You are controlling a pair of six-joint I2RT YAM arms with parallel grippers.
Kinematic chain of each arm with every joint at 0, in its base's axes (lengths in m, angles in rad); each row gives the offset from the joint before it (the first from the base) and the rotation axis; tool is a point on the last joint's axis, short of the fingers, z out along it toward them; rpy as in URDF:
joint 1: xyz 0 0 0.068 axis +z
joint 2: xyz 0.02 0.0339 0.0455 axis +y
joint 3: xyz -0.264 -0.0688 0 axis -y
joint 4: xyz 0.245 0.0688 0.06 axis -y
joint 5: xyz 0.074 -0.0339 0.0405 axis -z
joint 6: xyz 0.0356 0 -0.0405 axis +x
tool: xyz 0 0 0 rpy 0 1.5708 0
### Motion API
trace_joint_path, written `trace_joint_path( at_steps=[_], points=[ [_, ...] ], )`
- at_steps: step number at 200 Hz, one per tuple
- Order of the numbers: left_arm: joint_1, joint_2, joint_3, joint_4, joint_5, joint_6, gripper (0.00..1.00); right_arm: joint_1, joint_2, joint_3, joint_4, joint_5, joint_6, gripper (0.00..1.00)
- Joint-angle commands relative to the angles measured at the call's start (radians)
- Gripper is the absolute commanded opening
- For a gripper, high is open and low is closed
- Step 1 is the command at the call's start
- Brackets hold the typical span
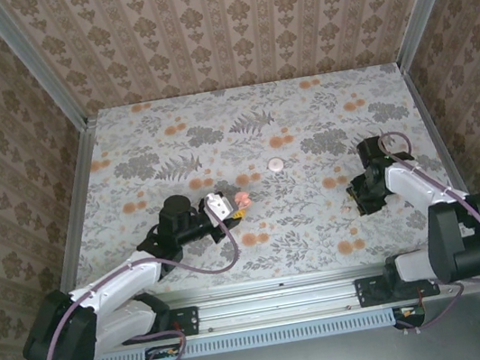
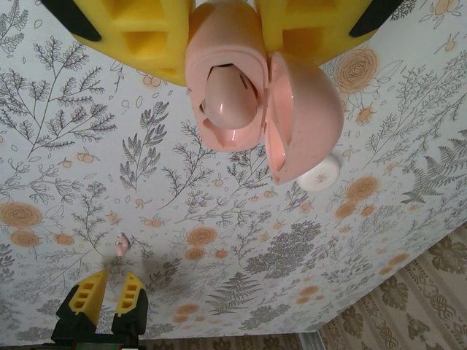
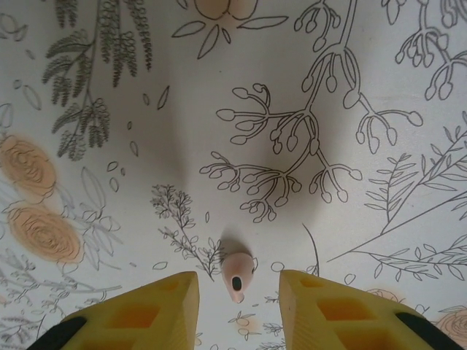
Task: Insert the wireless bluetooth earbuds into the charging case
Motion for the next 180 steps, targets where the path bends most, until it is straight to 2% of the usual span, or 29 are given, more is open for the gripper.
trace_joint_path(
  at_steps=[1, 117, 180],
  points=[
    [-0.008, -0.014, 0.017, 0.001, -0.005, 0.006, 0.00, 0.009, 0.031, 0.039, -0.030, -0.026, 0.045, 0.35],
    [-0.007, -0.017, 0.017, -0.010, -0.012, 0.015, 0.00, 0.073, 0.149, 0.080, -0.037, -0.035, 0.075, 0.36],
    [-0.006, -0.025, 0.014, -0.016, -0.020, 0.020, 0.00, 0.075, 0.168, 0.072, -0.026, -0.024, 0.075, 0.29]
  ],
)
